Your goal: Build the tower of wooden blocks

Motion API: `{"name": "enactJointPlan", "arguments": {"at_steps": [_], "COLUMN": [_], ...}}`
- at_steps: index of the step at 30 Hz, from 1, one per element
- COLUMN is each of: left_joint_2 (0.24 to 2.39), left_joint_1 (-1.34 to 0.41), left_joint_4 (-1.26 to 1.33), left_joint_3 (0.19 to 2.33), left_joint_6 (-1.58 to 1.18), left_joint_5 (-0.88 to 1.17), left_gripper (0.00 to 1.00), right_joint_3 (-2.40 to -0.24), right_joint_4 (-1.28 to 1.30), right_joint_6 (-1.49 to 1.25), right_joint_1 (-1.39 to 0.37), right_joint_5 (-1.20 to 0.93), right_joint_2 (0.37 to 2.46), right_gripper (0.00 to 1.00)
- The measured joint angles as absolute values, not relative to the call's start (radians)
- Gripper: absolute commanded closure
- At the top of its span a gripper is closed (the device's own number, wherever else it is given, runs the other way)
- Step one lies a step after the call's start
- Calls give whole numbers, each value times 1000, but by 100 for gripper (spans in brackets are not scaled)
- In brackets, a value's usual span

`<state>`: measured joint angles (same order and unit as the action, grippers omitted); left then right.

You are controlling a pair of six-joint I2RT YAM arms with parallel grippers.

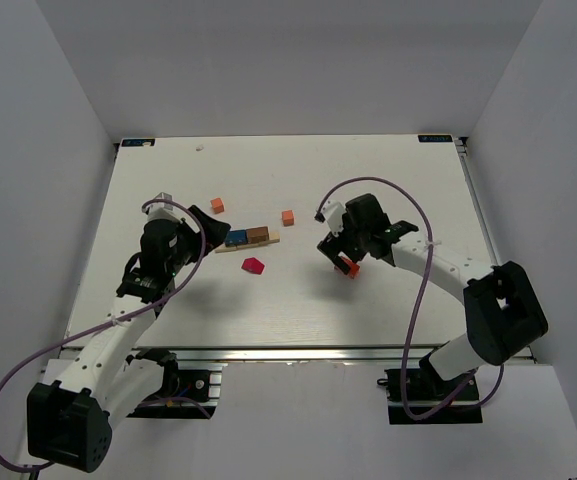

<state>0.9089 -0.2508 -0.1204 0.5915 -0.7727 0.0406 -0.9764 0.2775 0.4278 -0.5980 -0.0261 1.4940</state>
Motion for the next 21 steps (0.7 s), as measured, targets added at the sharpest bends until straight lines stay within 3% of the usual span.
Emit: {"name": "enactJointPlan", "arguments": {"at_steps": [4, 8, 11, 21], "left_joint_2": [909, 910, 933, 954], "left_joint_1": [-251, -251, -251, -251], "left_joint_4": [-122, -120, -120, -120], "left_joint_3": [592, 592, 592, 591], "left_joint_6": [-767, -767, -767, -767], "left_joint_5": [14, 0, -4, -42], "left_gripper": [2, 2, 2, 2], "right_joint_3": [-919, -916, -901, -897], "right_joint_4": [294, 283, 282, 281], "right_joint_6": [411, 389, 377, 356], "right_joint_1": [-556, -551, -551, -550], "right_joint_5": [-66, -106, -102, -85], "right_joint_2": [1496, 1544, 1576, 1599], "right_gripper": [17, 32, 32, 64]}}
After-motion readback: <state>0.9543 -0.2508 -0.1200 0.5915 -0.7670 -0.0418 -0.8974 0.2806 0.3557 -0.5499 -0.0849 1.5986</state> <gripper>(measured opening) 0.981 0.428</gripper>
